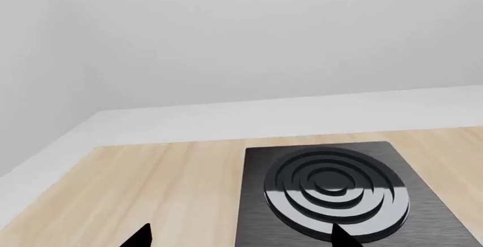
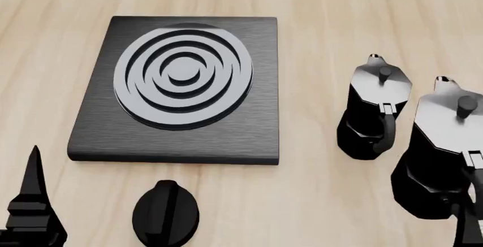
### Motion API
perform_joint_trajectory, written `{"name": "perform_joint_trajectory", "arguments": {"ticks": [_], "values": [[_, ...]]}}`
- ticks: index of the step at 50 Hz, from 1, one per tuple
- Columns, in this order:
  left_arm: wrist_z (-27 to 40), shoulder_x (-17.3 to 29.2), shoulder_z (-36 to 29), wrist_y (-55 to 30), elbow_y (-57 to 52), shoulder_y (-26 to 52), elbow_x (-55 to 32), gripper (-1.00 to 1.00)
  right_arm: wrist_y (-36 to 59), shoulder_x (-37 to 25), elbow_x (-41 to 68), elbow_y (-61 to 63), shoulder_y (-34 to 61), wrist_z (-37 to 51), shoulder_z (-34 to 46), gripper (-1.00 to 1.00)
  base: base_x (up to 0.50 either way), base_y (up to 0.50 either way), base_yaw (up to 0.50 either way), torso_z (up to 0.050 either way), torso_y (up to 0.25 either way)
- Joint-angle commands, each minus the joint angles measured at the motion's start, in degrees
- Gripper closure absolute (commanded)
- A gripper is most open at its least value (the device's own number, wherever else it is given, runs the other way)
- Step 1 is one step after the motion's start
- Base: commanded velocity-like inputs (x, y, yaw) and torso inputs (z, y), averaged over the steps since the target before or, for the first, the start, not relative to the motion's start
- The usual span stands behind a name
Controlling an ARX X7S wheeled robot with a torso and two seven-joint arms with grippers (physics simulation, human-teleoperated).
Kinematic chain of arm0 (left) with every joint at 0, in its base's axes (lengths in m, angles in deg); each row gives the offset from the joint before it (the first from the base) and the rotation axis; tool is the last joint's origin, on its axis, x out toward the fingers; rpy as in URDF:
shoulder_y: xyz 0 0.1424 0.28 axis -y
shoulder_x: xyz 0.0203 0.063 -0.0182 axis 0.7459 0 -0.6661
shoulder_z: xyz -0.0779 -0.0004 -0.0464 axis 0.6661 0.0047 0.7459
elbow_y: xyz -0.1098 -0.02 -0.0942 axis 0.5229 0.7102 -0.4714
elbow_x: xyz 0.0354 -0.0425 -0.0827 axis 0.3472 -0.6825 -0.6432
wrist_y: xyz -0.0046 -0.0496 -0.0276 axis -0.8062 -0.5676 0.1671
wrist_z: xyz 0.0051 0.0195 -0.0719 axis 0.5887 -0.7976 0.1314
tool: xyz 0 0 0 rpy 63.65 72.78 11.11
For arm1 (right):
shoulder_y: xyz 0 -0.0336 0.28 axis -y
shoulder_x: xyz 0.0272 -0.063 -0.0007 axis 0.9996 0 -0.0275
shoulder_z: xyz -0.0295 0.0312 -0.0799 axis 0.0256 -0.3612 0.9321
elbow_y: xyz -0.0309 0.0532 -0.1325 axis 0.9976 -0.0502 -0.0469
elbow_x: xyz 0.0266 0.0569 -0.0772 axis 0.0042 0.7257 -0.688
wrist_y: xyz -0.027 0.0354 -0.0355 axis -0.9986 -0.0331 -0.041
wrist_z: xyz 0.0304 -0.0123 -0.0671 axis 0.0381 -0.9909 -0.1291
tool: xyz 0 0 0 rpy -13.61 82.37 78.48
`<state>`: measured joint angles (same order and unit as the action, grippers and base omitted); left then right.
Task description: Put the right moka pot on the stove.
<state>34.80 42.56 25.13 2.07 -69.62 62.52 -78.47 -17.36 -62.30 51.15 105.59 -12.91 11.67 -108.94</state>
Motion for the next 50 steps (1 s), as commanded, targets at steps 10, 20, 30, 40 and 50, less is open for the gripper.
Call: {"name": "perform_joint_trajectory", "arguments": {"ticks": [10,20,30,40,50], "values": [[-0.1,0.3,-0.1,0.9,0.2,-0.2,-0.2,-1.00,0.7,-0.6,-0.9,5.8,1.5,0.0,3.1,1.00,0.00,0.00,0.00,0.000,0.001],[0.3,0.5,-0.2,0.9,0.2,0.0,-0.4,-1.00,0.6,0.2,-1.8,6.2,3.8,-0.7,7.6,1.00,0.00,0.00,0.00,0.000,0.000],[-0.1,0.6,-0.4,1.5,0.4,-0.4,-0.1,-1.00,1.6,0.9,-2.5,6.7,7.0,-1.0,12.6,1.00,0.00,0.00,0.00,0.000,0.001],[0.1,0.8,-0.3,1.6,0.4,-0.1,-1.0,-1.00,3.6,1.2,-2.9,7.7,10.7,-0.5,16.8,1.00,0.00,0.00,0.00,0.001,0.001],[-0.5,0.9,-0.5,2.6,0.5,-0.7,-0.2,-1.00,5.3,1.6,-2.1,8.2,14.7,0.1,19.6,1.00,0.00,0.00,0.00,0.000,0.001]]}}
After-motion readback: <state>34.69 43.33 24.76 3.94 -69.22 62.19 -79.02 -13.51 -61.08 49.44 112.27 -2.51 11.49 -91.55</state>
